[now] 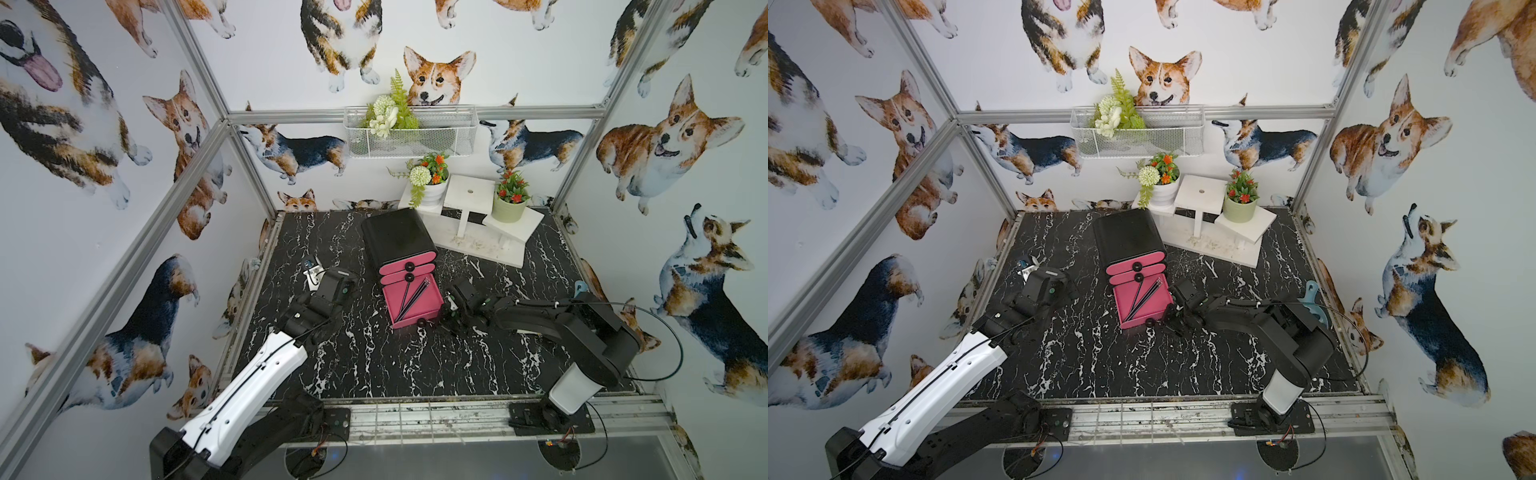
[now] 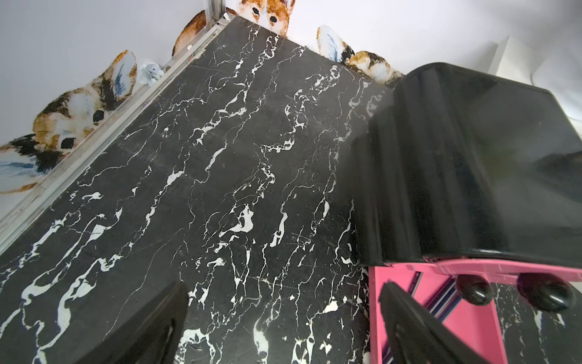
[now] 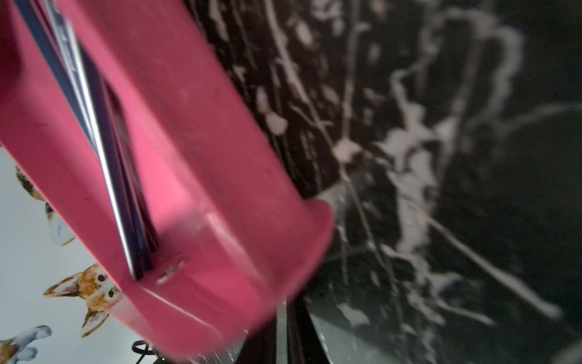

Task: Please place the pencils in the drawer according to their color
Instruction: Close the drawer in the storage box.

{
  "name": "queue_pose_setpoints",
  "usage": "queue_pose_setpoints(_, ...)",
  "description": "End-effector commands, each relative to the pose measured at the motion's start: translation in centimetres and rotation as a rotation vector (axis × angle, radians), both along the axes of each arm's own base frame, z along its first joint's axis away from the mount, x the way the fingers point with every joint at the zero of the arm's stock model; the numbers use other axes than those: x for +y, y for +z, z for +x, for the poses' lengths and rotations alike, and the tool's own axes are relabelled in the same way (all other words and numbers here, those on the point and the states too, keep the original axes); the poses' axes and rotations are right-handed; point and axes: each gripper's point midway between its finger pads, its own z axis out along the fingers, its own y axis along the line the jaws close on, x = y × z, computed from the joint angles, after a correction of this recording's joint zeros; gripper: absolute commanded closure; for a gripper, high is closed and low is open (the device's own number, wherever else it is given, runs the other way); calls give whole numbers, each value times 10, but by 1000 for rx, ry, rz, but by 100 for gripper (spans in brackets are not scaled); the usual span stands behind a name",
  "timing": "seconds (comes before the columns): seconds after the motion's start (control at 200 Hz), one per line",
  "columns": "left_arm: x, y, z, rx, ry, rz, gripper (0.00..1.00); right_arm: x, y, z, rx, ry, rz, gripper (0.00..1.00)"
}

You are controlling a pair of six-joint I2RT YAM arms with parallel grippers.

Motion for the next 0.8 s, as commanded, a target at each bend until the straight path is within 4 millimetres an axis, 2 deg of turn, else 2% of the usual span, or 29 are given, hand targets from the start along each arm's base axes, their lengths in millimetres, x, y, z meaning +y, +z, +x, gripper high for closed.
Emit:
queue_pose_setpoints(0.0,6,2,-2,-6,23,-11,0,19,12,24,-54,-24,93,85)
queue_pose_setpoints(0.01,6,2,-2,-9,25,-12,0,19,12,27,-60,-29,92,85)
queue_pose_setpoints(0.025,8,-10,-6,18,25,0,0,19,12,30,-68,-33,90,84)
queue_pose_setpoints(0.045,9,-12,-6,21,27,1,0,20,13,34,-80,-39,87,84)
queue_pose_setpoints(0.335,11,-6,-4,-6,24,-16,0,46,20,80,-150,-70,146,84)
queue_pose_setpoints(0.681,9,-11,-3,-2,18,-29,0,50,38,120,-299,-203,251,81)
queue_pose_setpoints(0.796,9,-11,-4,-6,14,-34,0,50,38,131,-323,-235,272,81)
